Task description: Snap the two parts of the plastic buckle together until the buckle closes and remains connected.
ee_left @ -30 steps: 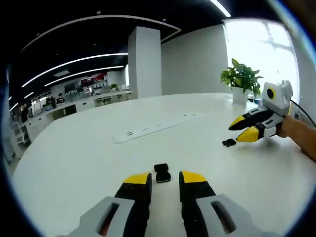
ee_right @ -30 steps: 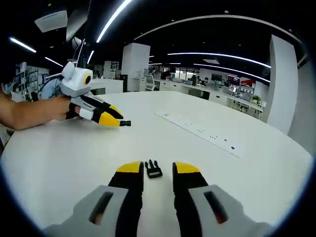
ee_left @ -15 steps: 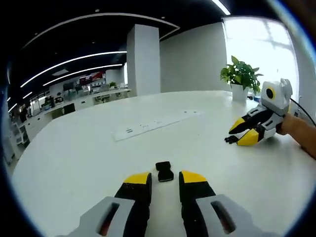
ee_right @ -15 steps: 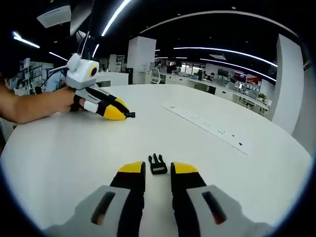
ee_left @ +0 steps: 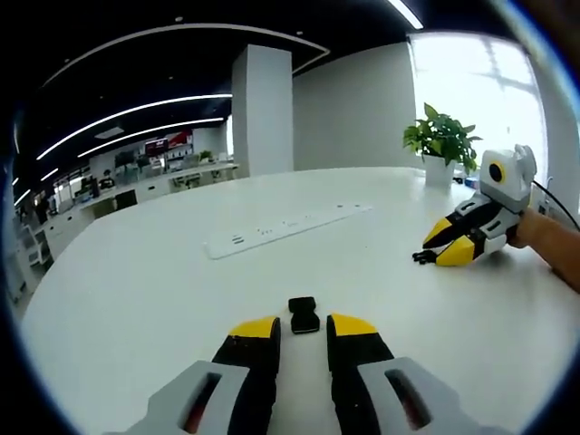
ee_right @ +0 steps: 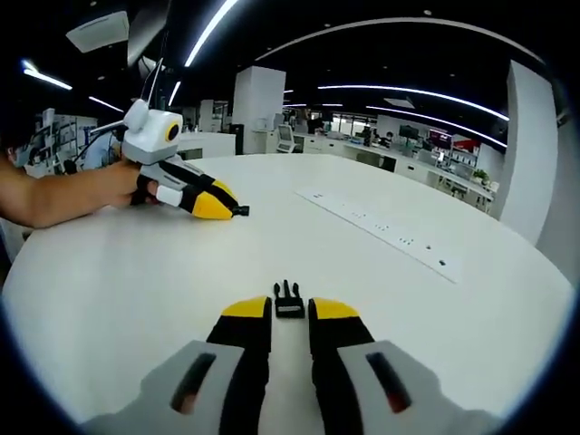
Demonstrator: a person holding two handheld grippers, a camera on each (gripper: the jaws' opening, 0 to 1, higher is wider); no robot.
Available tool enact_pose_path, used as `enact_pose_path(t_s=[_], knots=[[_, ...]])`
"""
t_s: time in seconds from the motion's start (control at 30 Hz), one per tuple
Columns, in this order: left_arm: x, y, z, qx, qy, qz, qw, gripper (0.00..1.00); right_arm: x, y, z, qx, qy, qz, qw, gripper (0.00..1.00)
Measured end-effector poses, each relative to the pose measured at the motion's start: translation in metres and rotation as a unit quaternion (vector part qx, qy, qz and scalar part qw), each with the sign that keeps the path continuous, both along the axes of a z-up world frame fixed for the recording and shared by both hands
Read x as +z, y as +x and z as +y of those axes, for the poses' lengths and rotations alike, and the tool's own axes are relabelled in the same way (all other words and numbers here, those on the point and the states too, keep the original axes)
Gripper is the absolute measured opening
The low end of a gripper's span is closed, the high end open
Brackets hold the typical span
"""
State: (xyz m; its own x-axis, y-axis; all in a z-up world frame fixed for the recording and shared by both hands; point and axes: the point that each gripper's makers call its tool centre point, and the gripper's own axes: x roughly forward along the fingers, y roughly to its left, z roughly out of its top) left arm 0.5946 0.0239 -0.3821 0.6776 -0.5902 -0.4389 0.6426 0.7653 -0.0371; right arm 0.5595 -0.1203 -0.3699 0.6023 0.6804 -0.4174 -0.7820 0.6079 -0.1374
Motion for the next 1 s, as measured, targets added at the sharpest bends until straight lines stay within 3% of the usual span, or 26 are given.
enact_pose_path(t_s=[1.0], knots=[[0.0028,-0.0047,-0.0021,-0.022,-0.001,-0.003,0.9998,0.11,-0.0017,-0.0048,0.0007,-0.004,0.004,0.005,1.0000,0.11]])
